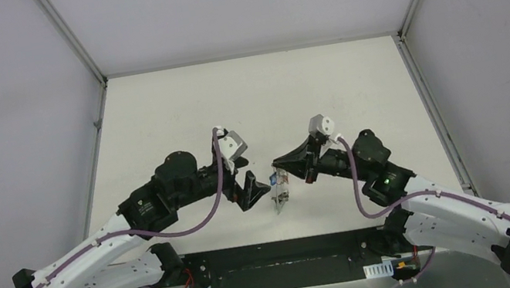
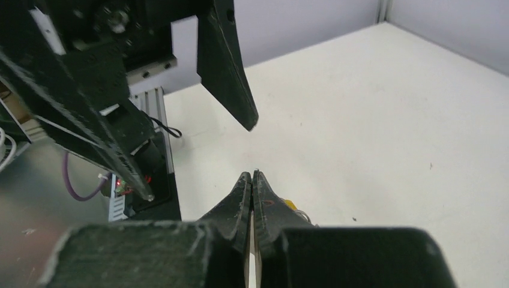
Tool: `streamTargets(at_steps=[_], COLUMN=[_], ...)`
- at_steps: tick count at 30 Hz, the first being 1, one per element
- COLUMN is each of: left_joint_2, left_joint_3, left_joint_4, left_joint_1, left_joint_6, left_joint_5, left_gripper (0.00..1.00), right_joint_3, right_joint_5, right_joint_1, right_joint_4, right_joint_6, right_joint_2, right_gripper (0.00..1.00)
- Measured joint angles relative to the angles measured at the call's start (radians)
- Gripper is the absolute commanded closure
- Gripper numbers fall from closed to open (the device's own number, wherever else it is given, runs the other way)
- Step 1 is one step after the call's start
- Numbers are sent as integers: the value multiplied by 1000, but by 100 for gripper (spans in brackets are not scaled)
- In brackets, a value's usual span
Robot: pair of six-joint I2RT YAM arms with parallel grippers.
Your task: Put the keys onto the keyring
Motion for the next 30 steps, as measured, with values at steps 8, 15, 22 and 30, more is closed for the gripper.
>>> streamTargets(at_steps=[8, 15, 22, 30], left_joint_2=[31, 30, 16, 9], left_joint_3=[41, 43, 43, 43], left_joint_4=[3, 0, -20, -71], left_joint_1=[0, 0, 0, 1], left_joint_6=[-79, -173, -266, -346], left_joint_5=[-25, -84, -155, -215], left_gripper=[1, 1, 1, 1], right_joint_3=[8, 72, 101, 131], right_joint_5=[14, -56, -50, -31], right_joint_1=[-3, -3, -3, -25], right_joint_4=[-21, 77, 157, 210], right_joint_6=[-21, -7, 21, 44], right_joint_2=[203, 473, 683, 729], right_gripper=[100, 100, 92, 57])
